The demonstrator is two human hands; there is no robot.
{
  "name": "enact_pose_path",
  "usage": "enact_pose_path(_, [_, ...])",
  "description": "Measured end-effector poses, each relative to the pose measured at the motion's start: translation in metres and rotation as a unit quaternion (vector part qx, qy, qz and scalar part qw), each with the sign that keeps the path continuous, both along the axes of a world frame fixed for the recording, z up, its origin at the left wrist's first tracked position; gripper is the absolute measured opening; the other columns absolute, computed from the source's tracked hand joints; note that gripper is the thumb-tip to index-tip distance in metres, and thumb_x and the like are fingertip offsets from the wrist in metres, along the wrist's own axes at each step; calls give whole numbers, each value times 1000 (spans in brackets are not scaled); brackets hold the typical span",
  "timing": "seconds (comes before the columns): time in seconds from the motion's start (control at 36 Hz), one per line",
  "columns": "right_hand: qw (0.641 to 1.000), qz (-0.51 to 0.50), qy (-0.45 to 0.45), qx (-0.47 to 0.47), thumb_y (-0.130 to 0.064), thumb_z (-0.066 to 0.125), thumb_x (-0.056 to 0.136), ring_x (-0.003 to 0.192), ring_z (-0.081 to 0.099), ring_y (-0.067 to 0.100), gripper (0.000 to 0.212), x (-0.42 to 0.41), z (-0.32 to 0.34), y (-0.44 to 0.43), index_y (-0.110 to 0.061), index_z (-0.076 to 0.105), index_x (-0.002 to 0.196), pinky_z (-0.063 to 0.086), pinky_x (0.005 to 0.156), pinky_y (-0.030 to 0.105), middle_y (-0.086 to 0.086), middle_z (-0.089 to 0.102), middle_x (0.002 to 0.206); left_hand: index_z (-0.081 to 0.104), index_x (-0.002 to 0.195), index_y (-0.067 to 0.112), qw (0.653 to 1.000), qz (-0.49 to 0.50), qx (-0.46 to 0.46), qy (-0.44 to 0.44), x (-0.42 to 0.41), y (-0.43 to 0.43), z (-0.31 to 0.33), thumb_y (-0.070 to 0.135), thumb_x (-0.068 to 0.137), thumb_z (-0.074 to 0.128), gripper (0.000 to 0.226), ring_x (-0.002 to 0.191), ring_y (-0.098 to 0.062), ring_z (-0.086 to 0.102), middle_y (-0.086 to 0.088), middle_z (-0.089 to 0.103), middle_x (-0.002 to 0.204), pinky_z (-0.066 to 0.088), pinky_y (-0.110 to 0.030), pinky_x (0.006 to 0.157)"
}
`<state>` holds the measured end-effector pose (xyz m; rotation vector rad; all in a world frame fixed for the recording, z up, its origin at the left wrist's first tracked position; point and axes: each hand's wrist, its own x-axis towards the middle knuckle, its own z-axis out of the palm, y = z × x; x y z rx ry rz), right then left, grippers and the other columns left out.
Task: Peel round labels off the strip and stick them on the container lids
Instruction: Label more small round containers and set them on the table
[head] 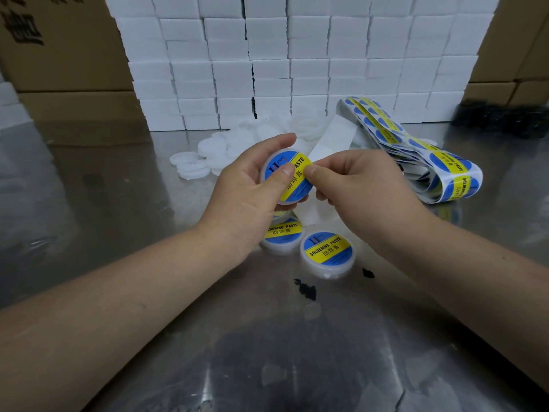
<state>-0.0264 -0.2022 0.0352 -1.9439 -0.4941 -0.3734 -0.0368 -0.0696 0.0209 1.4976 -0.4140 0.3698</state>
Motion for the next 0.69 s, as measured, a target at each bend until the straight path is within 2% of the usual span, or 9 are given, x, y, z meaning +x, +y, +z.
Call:
enact_pose_path(0.11, [1000, -6, -2, -4, -22, 57, 88, 42, 48, -6, 34, 1, 0, 0, -30, 60, 55, 33, 40, 5, -22, 56, 44, 56, 98, 39, 1000, 1, 7, -2, -1, 0, 0, 5, 92, 50, 35, 72, -4, 68, 12, 62, 93, 57, -24, 67])
enact_pose_path(0.44, [999, -27, -2, -20, -25, 58, 87, 39, 46, -3, 30, 2, -1, -1, -27, 63, 58, 31, 36, 7, -20, 57, 46, 56, 96, 40, 999, 13, 22, -27, 0, -1, -2, 4, 92, 50, 37, 80, 0, 66, 12, 60, 99, 52, -15, 62])
enact_pose_path(0.58, [999, -41, -5, -28, -27, 58, 87, 41, 45, -1, 26, 4, -2, -2, -22, 65, 63, 32, 37, 8, -13, 57, 45, 56, 96, 45, 996, 44, 59, -59, -1, -2, -3, 5, 92, 52, 40, 86, 3, 64, 18, 61, 99, 52, -13, 71])
enact_pose_path(0.64, [999, -42, -7, -34, -27, 58, 87, 39, 46, -2, 25, 5, -2, -3, -21, 64, 63, 32, 38, 7, -18, 57, 46, 55, 97, 48, 991, 63, 85, -78, -2, -3, -4, 6, 91, 53, 42, 91, 5, 62, 22, 63, 97, 51, -15, 81])
enact_pose_path(0.69, [998, -44, -11, -34, -28, 59, 86, 38, 45, -3, 25, 5, -2, -3, -20, 64, 63, 31, 38, 7, -15, 57, 45, 54, 98, 53, 985, 81, 115, -96, -4, -3, -4, 12, 88, 55, 42, 97, 5, 61, 29, 63, 95, 48, -18, 90])
